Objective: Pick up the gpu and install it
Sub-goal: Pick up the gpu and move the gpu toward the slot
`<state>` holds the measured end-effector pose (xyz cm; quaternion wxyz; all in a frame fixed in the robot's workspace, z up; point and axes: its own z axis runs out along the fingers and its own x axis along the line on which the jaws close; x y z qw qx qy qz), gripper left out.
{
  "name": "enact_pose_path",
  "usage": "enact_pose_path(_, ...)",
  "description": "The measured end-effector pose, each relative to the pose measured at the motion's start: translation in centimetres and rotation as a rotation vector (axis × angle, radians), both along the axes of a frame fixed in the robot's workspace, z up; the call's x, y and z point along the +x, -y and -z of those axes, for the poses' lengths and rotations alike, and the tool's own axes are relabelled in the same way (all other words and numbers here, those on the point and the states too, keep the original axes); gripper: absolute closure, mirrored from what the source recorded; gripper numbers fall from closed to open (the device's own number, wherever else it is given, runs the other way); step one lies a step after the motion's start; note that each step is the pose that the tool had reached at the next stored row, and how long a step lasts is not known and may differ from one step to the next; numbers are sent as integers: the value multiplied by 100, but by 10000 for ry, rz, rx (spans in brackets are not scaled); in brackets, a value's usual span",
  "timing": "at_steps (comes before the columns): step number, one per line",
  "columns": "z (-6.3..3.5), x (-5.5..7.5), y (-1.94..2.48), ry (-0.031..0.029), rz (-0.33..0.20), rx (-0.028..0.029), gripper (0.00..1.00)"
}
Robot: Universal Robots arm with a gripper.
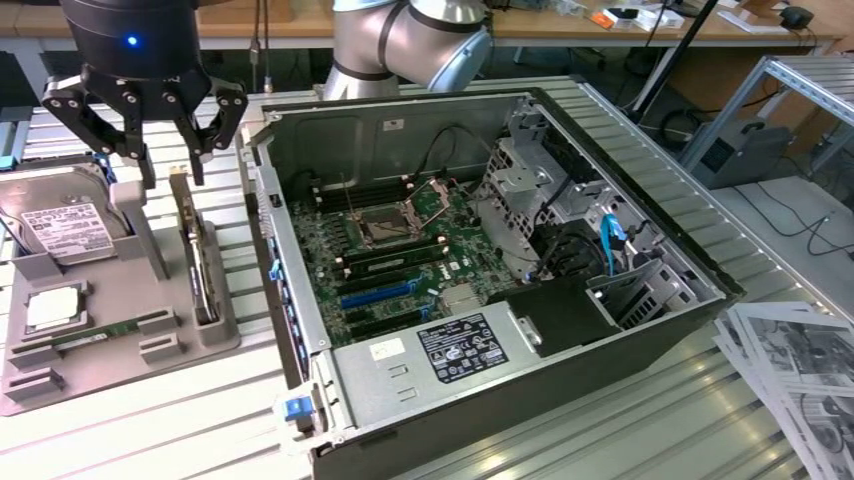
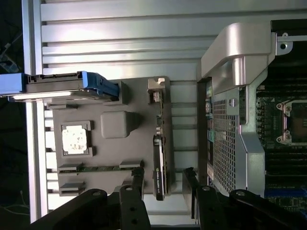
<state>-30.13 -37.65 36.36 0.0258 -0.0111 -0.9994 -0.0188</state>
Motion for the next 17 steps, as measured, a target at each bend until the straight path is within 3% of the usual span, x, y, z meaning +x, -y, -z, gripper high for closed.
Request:
enact_pose_path(3,7,1,0,11,-115,2,55)
enact_pose_path(7,14,0,0,9,-764,1,55)
enact_pose_path(17,80,0,0,11,-764,6,55)
